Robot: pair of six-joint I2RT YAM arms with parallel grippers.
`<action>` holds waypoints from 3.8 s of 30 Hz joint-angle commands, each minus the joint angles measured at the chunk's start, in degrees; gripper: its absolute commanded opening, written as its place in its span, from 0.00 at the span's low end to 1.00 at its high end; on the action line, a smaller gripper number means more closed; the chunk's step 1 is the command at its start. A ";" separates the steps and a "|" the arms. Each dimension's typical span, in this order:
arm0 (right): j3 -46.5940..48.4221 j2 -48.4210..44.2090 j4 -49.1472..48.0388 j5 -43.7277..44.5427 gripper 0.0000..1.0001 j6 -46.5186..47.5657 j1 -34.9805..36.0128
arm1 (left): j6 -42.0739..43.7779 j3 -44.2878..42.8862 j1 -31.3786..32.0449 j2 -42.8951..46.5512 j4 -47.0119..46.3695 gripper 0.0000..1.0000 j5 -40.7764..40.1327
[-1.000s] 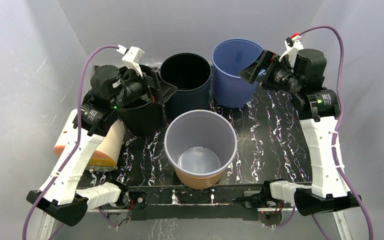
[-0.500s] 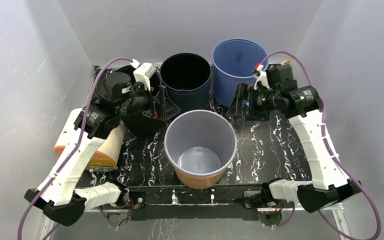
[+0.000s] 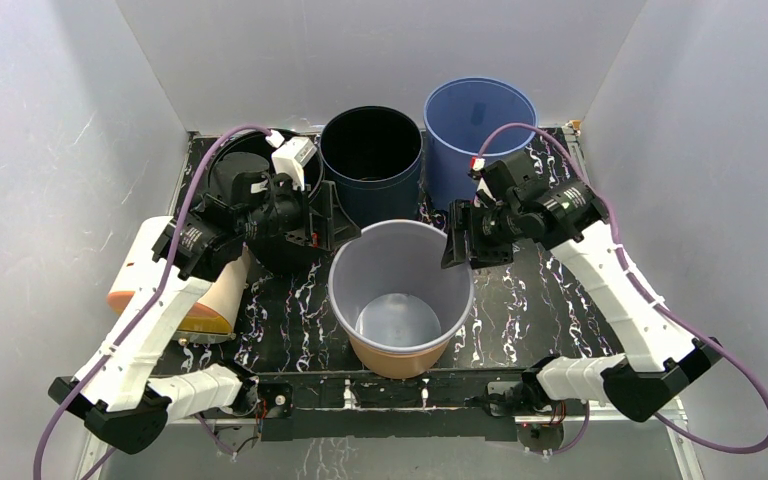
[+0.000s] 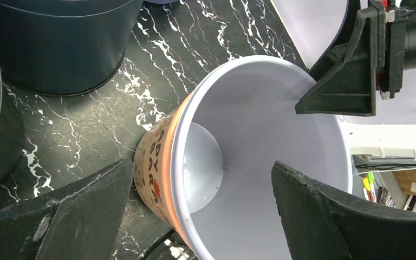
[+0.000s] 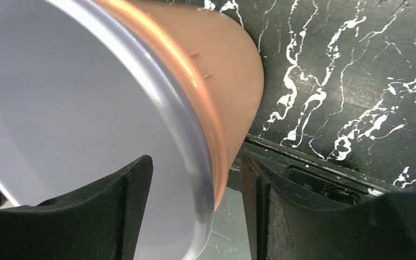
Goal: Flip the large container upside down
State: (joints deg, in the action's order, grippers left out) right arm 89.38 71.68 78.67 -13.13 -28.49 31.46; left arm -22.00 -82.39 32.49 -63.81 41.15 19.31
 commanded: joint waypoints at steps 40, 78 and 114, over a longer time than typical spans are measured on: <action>11.58 3.81 -16.09 20.78 0.66 -5.98 0.42 | 1.26 -12.49 0.38 -2.27 3.28 0.98 -5.56; 21.94 22.04 -18.20 21.28 0.76 15.83 36.36 | -24.83 -18.30 0.29 -0.33 34.37 0.98 -31.13; 17.28 17.97 -16.67 41.47 0.00 5.07 36.48 | -26.67 9.86 -3.66 4.32 5.03 0.96 -0.38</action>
State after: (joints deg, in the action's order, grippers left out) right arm 106.65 92.68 62.87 21.91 -19.81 68.14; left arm -46.30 -78.28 29.12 -61.87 53.71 10.44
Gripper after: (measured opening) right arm 0.068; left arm 0.968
